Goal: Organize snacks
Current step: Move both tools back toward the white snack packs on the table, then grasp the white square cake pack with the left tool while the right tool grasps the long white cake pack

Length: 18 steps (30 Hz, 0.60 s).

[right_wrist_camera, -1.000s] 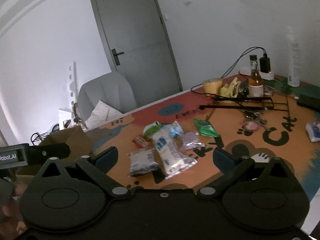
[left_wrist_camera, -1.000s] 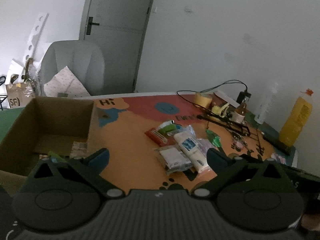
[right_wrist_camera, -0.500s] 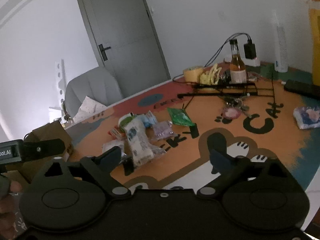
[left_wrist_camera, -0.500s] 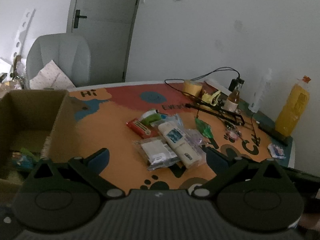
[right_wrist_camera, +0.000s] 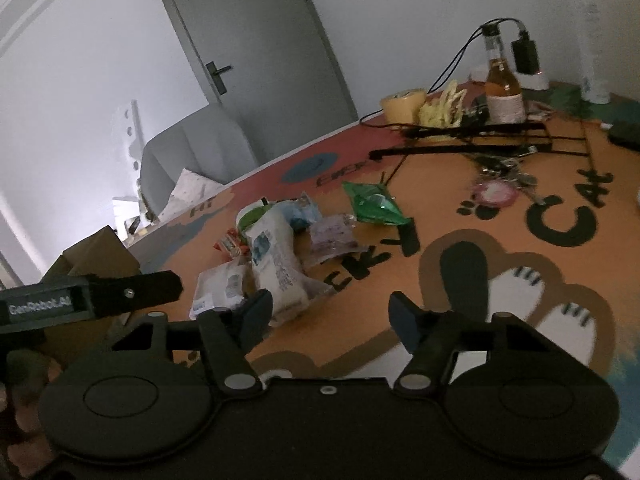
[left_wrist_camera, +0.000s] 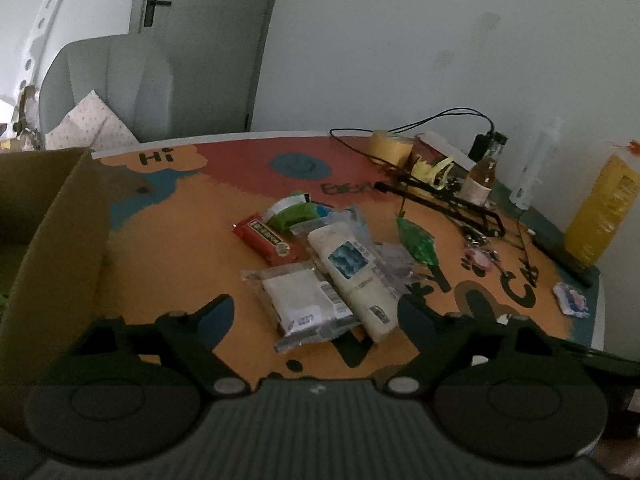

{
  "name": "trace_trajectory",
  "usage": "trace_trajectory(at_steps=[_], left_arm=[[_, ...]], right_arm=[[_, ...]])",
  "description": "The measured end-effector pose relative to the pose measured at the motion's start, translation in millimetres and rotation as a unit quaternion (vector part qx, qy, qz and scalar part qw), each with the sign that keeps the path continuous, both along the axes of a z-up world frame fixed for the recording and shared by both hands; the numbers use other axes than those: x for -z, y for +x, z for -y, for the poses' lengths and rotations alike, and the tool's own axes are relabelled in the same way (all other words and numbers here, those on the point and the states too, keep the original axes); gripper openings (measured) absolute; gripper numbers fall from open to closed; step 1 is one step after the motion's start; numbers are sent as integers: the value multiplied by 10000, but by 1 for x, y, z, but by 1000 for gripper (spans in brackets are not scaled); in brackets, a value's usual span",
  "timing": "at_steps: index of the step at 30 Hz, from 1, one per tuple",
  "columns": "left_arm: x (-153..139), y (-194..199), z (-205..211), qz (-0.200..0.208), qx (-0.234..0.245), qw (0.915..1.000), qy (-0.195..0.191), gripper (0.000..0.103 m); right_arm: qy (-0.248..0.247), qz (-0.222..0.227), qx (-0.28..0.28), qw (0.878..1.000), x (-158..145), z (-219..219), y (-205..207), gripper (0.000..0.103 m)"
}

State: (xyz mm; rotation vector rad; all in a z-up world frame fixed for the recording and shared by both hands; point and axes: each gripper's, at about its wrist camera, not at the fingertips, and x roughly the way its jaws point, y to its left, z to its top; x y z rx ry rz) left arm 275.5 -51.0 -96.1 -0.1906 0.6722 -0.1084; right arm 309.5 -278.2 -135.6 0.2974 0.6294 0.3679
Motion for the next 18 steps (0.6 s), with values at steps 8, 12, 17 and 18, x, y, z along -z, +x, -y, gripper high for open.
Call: trace_trajectory(at_steps=[8,12,17,18], left_arm=[[14,32,1,-204,-54,9998,-41,77],[25,47,0,-335,-121,9993,-139,72],[34,60,2,-433,-153,9988,-167,72],[36,61,3,-450,-144,9987,-164,72]], right_arm=[[85,-50,-194,9998,3,-12,28,61],[95,-157,-277,9994,10,-18,39,52],[136,-262,-449,9986,17,-24,44,43],[94,-243,-471,9986,18,-25,43,40]])
